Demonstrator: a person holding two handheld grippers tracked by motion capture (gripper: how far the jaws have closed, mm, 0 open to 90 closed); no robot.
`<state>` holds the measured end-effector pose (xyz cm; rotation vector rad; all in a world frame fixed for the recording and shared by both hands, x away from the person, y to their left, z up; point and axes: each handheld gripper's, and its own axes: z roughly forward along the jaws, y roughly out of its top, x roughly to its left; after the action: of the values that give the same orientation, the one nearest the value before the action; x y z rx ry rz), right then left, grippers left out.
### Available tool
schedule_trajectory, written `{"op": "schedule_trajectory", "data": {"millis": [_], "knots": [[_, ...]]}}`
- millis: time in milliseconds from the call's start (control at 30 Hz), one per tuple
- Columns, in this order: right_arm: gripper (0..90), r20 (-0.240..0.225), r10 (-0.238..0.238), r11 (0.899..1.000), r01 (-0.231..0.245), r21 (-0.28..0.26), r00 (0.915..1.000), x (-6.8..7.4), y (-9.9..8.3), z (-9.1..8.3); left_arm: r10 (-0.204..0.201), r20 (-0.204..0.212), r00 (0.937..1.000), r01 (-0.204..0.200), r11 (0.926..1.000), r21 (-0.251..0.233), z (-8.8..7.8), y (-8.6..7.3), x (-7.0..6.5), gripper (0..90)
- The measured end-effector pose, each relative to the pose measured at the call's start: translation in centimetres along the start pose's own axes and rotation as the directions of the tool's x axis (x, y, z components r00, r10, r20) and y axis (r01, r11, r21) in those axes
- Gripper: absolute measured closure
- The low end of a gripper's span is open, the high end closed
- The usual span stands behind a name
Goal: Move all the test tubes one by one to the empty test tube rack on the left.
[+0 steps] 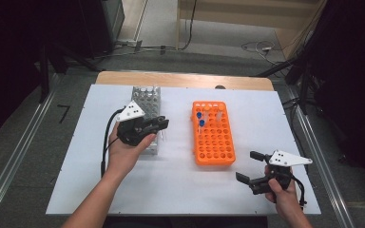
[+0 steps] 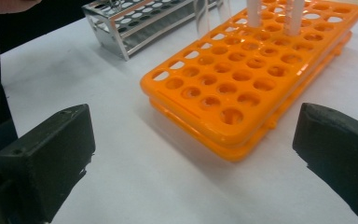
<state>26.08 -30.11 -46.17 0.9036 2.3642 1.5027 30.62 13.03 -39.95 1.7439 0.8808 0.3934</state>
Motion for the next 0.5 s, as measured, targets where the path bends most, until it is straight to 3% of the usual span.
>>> {"op": "schedule_trajectory", "data": {"millis": [500], "knots": [[0.0, 0.023, 0.001, 1.0, 0.0, -0.004, 0.9997, -0.7, -0.5, 0.0, -0.009, -0.073, 0.9973, 0.008, 0.9999, -0.011, 2.5, 2.9, 3.5, 76.2]]}}
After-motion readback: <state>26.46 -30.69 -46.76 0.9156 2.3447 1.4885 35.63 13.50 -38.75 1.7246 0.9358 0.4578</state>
